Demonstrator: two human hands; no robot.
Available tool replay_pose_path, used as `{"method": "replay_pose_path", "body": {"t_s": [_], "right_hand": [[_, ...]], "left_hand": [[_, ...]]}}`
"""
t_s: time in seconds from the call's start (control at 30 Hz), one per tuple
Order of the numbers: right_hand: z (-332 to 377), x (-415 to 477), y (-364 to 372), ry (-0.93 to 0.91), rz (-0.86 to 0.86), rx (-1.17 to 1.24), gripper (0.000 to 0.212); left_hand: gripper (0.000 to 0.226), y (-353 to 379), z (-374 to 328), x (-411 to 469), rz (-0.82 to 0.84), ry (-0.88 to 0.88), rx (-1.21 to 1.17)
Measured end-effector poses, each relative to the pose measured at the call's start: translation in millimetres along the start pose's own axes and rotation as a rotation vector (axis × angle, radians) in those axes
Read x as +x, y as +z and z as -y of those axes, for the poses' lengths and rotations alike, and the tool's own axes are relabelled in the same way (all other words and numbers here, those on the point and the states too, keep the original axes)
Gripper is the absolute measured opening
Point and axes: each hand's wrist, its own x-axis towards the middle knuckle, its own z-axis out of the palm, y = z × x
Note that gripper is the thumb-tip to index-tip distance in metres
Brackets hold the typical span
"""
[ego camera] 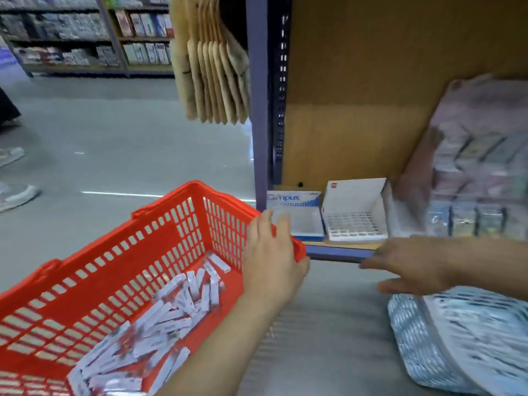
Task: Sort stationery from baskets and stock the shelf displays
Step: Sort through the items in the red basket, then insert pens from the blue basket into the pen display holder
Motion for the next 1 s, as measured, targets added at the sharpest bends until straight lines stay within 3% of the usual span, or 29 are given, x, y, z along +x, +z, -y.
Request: {"method": "replay_pose_path", "body": {"t_s": [0.1,0.23,0.33,0.47,0.57,0.63,0.7,0.87,1.0], "right_hand": [[-20.2,-25.5,26.3,0.026,0.203,-0.113,0.074],[-42.9,-21.6,40.7,-0.002,0.150,-0.068,0.088],[-60.5,-18.5,44.2,-0.020,0.082,0.011,0.084],[-73.3,-10.0,50.4,-0.058,0.021,0.024,0.079],[-82.0,-2.2,51.3,-0.045,-0.032,0.075,0.078],[-91.2,1.1,51.2,-0.021,-0.064,0.083,0.079],[-100.7,1.9,54.4,0.010,-0.099,0.125,0.077],[-130.7,-2.0,81.1,0.163,-0.270,0.353,0.068],[-159.2,-9.8,122.6,0.292,-0.474,0.638,0.049]], "left_hand": [[0.047,3.3,-22.4,5.9,0.112,0.175,0.031],[0.040,14.6,-49.3,12.8,0.421,0.476,0.171],[0.039,25.1,-80.7,19.9,0.697,0.542,0.227],[0.050,54.1,-133.1,11.8,0.984,0.365,0.157],[0.039,82.5,-159.7,1.8,1.130,0.055,-0.167],[0.028,96.0,-167.6,-3.8,1.117,-0.120,-0.347],[0.027,103.2,-170.5,-7.3,1.038,-0.175,-0.389],[0.031,124.5,-163.5,5.8,0.692,0.053,-0.041],[0.031,132.5,-159.5,15.4,0.552,0.057,0.054]]}}
